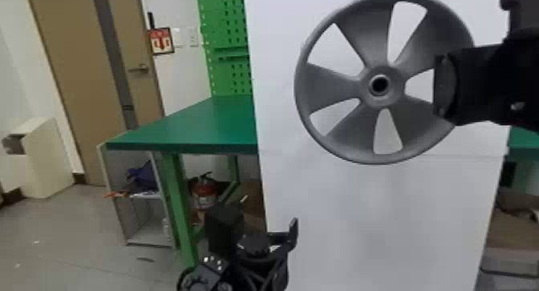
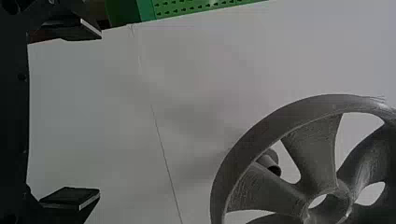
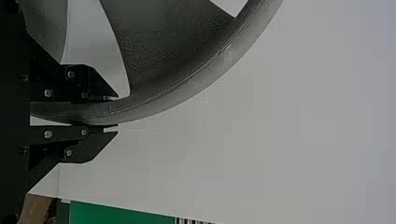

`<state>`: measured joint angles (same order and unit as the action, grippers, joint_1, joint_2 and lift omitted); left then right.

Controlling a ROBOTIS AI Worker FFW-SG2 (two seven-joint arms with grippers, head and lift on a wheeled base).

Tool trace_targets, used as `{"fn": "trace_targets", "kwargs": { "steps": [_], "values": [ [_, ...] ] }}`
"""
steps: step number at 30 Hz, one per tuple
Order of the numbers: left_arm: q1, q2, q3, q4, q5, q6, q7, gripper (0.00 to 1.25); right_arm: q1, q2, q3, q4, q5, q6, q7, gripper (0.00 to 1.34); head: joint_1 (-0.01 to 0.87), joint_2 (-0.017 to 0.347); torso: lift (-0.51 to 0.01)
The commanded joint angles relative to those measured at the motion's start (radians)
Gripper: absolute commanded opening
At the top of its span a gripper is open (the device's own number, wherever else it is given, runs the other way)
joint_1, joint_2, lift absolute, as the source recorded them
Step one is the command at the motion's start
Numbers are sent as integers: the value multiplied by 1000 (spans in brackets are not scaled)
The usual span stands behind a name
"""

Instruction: Hold the wheel and insert it

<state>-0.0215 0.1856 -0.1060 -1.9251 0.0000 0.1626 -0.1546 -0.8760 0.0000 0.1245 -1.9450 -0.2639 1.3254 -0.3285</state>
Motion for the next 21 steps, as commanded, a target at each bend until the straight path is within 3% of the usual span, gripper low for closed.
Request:
{"fn": "trace_targets", "kwargs": {
  "steps": [1,21],
  "values": [
    [0,0,0,0,0,0,0,1147,0,1,-2,8,3,-3,0,144,344,322,-443],
    [-6,0,-4,2,0,0,1,1147,-9,1,-26,41,14,-26,0,144,344,322,-443]
  ]
}}
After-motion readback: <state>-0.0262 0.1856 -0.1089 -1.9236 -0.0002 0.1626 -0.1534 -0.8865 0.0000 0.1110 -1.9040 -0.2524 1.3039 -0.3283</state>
